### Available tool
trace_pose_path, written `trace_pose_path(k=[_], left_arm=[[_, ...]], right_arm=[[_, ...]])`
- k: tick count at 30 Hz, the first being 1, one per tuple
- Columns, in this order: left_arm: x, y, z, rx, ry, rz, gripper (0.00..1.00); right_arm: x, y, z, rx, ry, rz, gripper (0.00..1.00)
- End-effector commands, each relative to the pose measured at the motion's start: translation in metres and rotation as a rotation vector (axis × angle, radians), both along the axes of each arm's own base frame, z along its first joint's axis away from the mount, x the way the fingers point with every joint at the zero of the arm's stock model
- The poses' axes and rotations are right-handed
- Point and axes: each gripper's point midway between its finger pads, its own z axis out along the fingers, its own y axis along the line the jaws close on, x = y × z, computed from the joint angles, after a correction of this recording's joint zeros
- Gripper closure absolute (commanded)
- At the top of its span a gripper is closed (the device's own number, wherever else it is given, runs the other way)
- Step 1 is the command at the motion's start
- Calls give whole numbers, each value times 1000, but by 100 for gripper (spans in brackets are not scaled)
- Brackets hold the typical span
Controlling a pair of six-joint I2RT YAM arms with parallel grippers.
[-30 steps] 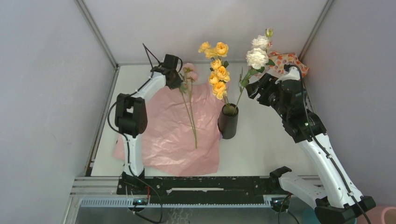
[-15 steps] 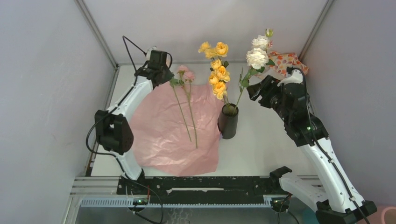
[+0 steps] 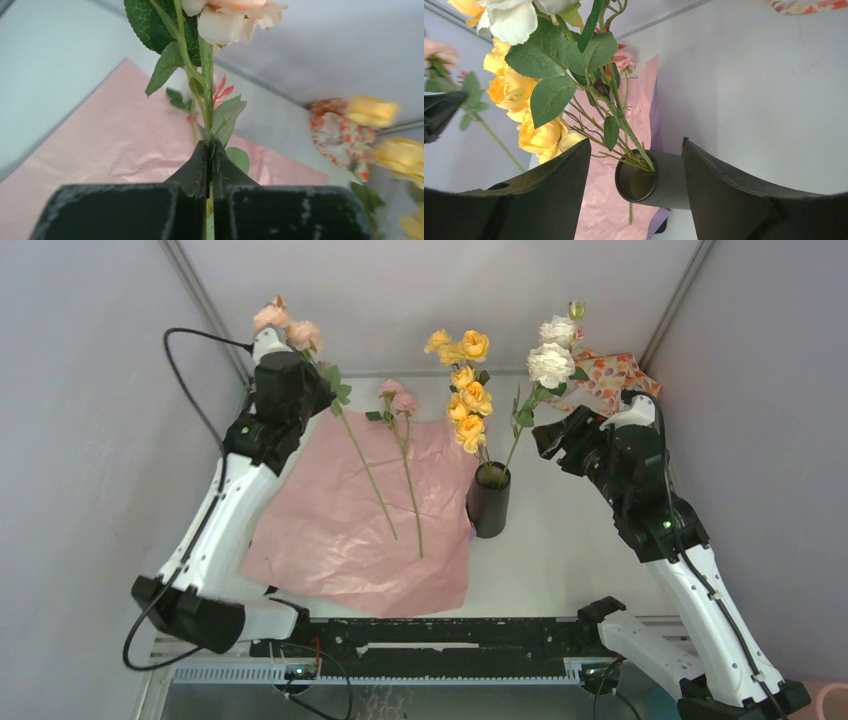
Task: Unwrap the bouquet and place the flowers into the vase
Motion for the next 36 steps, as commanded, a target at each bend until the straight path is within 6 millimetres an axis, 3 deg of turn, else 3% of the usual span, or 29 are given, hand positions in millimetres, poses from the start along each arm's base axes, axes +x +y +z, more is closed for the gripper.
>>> trace_pose_path(k=[1, 8, 14, 18, 23, 29, 36], left_arm=[[-39, -8, 103, -10, -313, -87, 100], [-125, -60, 223, 24, -706, -350, 100], [-174, -97, 278, -66, -1022, -589, 100], [-200, -118, 298, -108, -1170, -691, 100], [-209, -154, 319, -160, -1243, -778, 100], [-197, -205, 320, -179, -1247, -850, 100], [-178, -231, 309, -173, -1212, -864, 100]], right_arm=[[0, -2, 12, 33, -41, -17, 24], [-2, -1, 8, 43, -34, -16, 24], [-6, -5, 7, 44, -41, -25, 24], [-10, -10, 10, 37, -54, -39, 24], [-13, -17, 13, 28, -70, -66, 24], [-14, -23, 15, 10, -81, -87, 23], [-16, -31, 16, -9, -92, -114, 23]])
